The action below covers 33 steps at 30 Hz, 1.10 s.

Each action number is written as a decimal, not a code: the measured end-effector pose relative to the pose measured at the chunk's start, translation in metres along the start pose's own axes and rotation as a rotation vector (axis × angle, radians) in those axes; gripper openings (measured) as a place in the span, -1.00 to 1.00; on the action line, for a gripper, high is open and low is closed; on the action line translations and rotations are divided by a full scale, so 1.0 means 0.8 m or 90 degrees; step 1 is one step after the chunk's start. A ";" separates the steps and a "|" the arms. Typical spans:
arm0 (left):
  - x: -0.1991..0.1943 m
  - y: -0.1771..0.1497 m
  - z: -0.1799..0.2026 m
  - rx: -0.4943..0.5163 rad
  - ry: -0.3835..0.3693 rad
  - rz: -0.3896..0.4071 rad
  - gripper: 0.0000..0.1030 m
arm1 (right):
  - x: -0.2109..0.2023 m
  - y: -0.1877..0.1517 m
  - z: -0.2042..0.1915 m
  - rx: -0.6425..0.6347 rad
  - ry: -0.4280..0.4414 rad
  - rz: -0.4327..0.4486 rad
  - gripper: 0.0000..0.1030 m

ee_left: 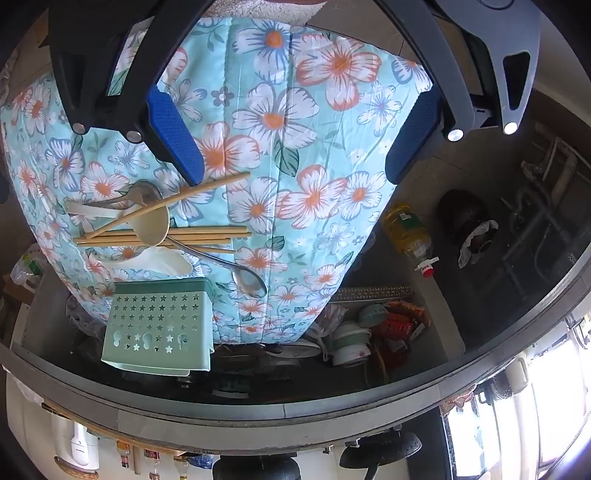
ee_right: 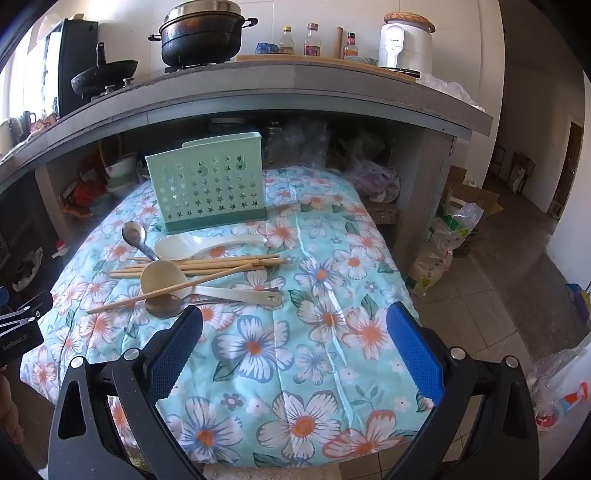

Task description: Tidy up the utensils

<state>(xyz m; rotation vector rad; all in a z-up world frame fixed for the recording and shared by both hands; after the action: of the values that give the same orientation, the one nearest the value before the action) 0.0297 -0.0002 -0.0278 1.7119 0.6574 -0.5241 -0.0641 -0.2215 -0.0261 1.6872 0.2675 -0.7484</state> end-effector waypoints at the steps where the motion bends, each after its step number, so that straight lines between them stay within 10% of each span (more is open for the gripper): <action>1: 0.000 0.000 0.000 -0.002 -0.002 -0.001 0.84 | 0.000 0.000 0.000 0.000 0.000 -0.001 0.88; 33: 0.004 0.003 -0.002 -0.004 -0.014 0.001 0.84 | 0.001 0.002 -0.001 0.000 0.003 0.000 0.88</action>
<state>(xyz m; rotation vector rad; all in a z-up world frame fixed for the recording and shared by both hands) 0.0336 0.0017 -0.0274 1.6981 0.6414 -0.5385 -0.0623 -0.2211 -0.0249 1.6889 0.2701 -0.7446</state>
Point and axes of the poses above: each gripper's, at about its wrist camera, not at the fingertips, and x roughly the way its jaws point, z to its right, y to its top, the point moved 4 cm from there along x, roughly the way its jaws point, and after that the axes turned 8 degrees about y, right-handed, at the moved point
